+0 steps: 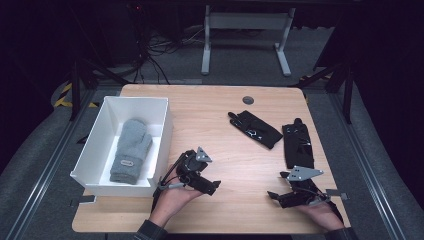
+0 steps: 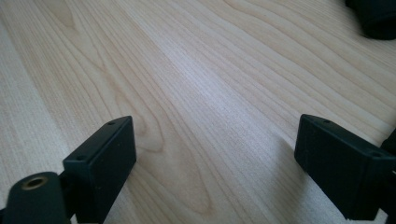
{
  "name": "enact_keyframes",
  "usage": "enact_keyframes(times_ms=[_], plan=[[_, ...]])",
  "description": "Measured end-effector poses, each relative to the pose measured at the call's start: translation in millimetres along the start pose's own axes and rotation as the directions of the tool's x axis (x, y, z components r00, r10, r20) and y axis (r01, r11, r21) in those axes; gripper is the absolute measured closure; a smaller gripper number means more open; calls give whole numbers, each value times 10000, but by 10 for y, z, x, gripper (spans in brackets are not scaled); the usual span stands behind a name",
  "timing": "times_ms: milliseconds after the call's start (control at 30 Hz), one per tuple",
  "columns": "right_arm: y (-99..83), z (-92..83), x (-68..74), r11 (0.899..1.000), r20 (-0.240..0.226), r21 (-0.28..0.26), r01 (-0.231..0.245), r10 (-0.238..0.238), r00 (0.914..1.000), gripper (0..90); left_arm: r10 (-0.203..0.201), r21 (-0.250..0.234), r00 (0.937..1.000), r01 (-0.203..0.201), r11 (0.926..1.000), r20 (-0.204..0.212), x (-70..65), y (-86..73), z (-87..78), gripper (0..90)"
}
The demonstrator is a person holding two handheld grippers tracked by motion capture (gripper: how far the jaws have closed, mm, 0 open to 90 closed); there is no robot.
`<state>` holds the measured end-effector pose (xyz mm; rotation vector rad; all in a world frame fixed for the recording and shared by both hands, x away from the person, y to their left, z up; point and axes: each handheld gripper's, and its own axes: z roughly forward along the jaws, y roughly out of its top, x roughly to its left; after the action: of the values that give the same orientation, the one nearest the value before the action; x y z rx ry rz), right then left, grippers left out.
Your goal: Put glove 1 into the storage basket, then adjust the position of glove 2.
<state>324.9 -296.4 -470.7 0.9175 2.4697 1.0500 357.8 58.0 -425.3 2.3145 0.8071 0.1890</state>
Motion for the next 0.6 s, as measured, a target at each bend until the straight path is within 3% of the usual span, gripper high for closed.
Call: enact_keyframes(times_ms=[267, 433, 467, 600], plan=[[9, 7, -2, 10000, 4, 36, 10, -10, 10000, 122, 223, 343, 9997, -221, 9992, -62, -16, -194, 166, 4], [85, -19, -2, 9989, -139, 470, -7, 14, 9999, 164, 273, 601, 9994, -259, 9979, -217, -2, -332, 265, 0], [95, -30, -2, 9992, -106, 405, -17, 22, 9999, 173, 421, 535, 9984, -401, 9978, -365, -10, -359, 277, 0], [167, -112, -46, 9996, 136, -79, -277, 279, 9995, 239, 631, -426, 9977, -641, 9970, -236, 24, -463, 287, 0]])
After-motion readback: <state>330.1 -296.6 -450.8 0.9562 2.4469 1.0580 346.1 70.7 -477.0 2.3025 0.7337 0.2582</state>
